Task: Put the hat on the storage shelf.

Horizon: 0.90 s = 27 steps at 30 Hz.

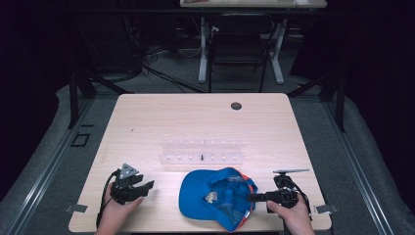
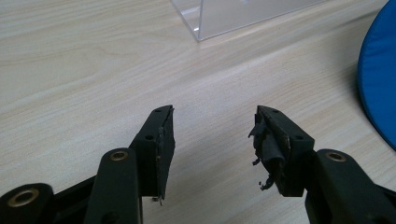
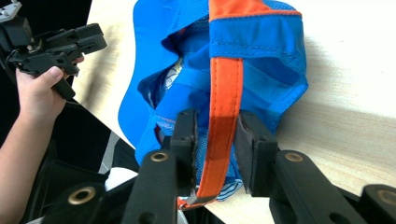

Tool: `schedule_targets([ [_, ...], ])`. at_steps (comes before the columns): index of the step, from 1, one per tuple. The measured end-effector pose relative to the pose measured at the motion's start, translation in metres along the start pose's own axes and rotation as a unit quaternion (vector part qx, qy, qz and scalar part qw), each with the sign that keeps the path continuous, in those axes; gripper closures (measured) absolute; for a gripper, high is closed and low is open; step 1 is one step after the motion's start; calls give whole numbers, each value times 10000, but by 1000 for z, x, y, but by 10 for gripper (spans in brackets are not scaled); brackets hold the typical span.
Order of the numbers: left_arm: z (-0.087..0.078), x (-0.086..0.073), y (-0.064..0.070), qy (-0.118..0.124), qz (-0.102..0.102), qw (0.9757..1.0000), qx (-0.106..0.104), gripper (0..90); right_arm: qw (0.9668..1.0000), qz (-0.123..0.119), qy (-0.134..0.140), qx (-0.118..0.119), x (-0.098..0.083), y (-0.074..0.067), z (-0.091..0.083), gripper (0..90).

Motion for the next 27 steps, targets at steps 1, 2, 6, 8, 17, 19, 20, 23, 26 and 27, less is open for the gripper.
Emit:
schedule_targets([
  [1, 0, 0, 0, -3, 1, 10000, 2, 480, 10000, -11, -8, 0, 0, 0, 0, 722],
  [2, 0, 0, 0, 10, 3, 10000, 16, 481, 10000, -16, -16, 6, 0, 0, -1, 736],
  [6, 0, 0, 0, 7, 11, 10000, 27, 482, 10000, -6, -34, -49, 0, 0, -2, 767],
  [8, 0, 0, 0, 6, 14, 10000, 26, 481, 10000, -25, -60, -41, 0, 1, -2, 770],
  [17, 0, 0, 0, -1, 17, 10000, 39, 481, 9996, -6, 3, -266, 8, -3, -11, 777],
  [19, 0, 0, 0, 9, 15, 10000, 35, 481, 9993, -109, -70, -343, 10, -3, -15, 777],
  [20, 0, 0, 0, 9, 13, 10000, 35, 481, 9991, -142, -94, -385, 11, -4, -17, 778],
  [23, 0, 0, 1, 3, 10, 10000, 32, 481, 9981, -184, -87, -588, 17, -7, -23, 779],
  [26, 0, 0, 1, -12, 13, 10000, 26, 481, 9969, -317, -92, -718, 24, -10, -32, 779],
  [27, 0, 0, 0, -8, 11, 10000, 26, 481, 9960, -362, -73, -819, 27, -11, -35, 779],
])
Point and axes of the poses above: each handheld gripper's, and its own axes: z roughly forward along the jaws, x roughly out of its top, y roughly to its right, the point moved 9 cm from there along z, roughly forward along the jaws, and after that the axes turned 6 degrees about -x, right-handed, at the moved point
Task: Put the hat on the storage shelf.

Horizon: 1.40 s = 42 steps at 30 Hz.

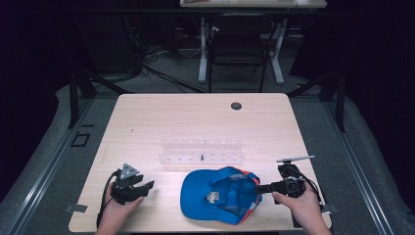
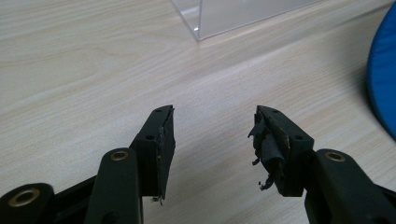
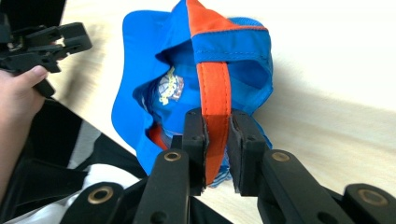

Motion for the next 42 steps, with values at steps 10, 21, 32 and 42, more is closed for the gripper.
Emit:
schedule_targets([
  [10, 0, 0, 0, -19, -5, 10000, -8, 482, 9975, -209, -195, -640, 20, -5, -19, 780],
  [21, 0, -1, 0, -26, 4, 10000, -16, 483, 9925, -464, -476, -1026, 39, -16, -39, 780],
  [32, 1, 0, 2, 5, 10, 10000, -40, 468, 9921, -468, -572, -1017, 56, -34, -55, 782],
  [42, 2, -1, 1, -16, 6, 10000, -22, 465, 9909, -541, -658, -1046, 73, -53, -73, 783],
])
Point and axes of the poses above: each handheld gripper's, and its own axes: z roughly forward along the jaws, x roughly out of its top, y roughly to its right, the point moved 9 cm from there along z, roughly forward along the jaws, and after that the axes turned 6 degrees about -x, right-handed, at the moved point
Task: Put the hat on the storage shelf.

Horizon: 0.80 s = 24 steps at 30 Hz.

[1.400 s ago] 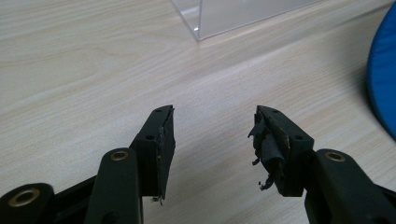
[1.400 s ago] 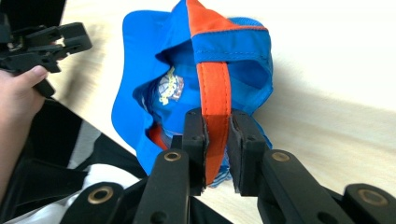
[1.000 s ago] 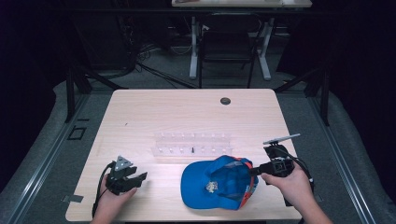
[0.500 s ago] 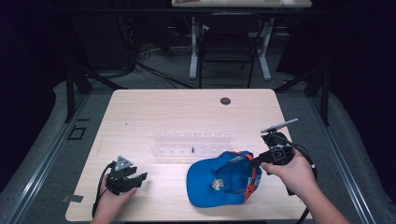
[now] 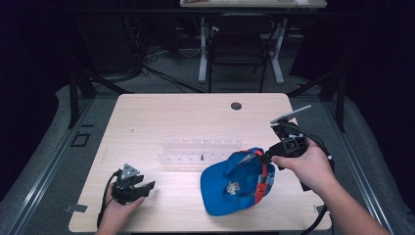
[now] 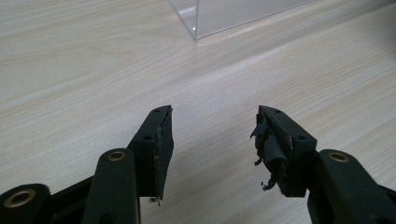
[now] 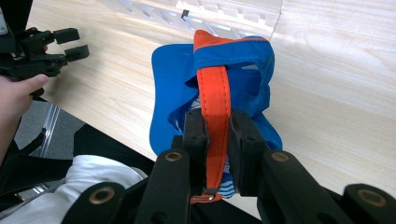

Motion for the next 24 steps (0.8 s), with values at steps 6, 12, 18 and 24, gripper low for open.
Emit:
schedule_targets([
  [6, 0, 0, 0, -16, -2, 10000, 16, 461, 9999, 66, -17, 85, 9, -8, -12, 783],
  [12, 0, 1, 0, 18, 13, 10000, 19, 441, 10000, -28, -34, 70, 18, -16, -24, 783],
  [18, -1, 2, -1, 51, -38, 10000, 2, 419, 9999, -8, 19, 121, 24, -20, -33, 783],
  [24, -1, 3, 0, 62, -77, 10000, -9, 420, 9996, 62, 80, 251, 33, -24, -42, 783],
])
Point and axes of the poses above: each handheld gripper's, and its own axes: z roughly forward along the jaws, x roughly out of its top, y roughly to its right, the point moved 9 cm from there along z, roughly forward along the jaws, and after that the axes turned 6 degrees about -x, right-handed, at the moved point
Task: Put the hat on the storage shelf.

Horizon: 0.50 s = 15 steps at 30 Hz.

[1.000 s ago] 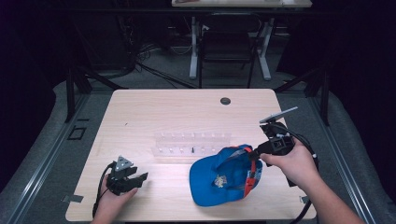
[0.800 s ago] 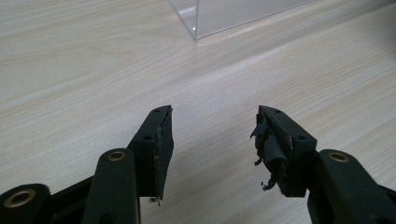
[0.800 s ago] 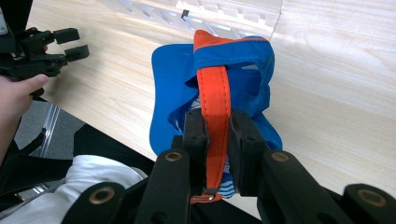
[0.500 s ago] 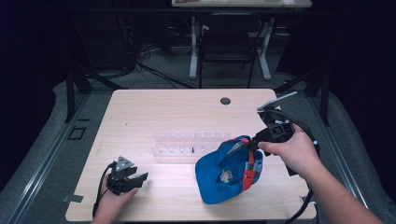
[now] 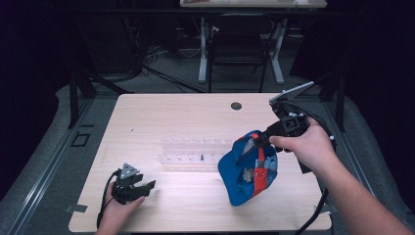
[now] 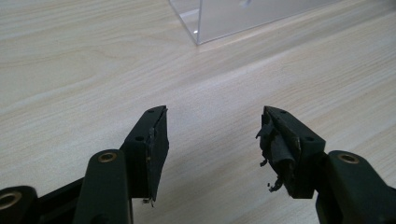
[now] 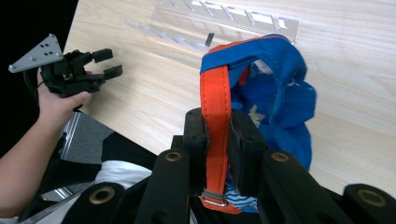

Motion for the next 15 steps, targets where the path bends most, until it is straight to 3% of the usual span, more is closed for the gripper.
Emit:
schedule_targets([
  [15, 3, -4, 5, -136, 137, 9997, -118, 460, 9980, 437, 314, 319, 21, 4, -20, 783],
])
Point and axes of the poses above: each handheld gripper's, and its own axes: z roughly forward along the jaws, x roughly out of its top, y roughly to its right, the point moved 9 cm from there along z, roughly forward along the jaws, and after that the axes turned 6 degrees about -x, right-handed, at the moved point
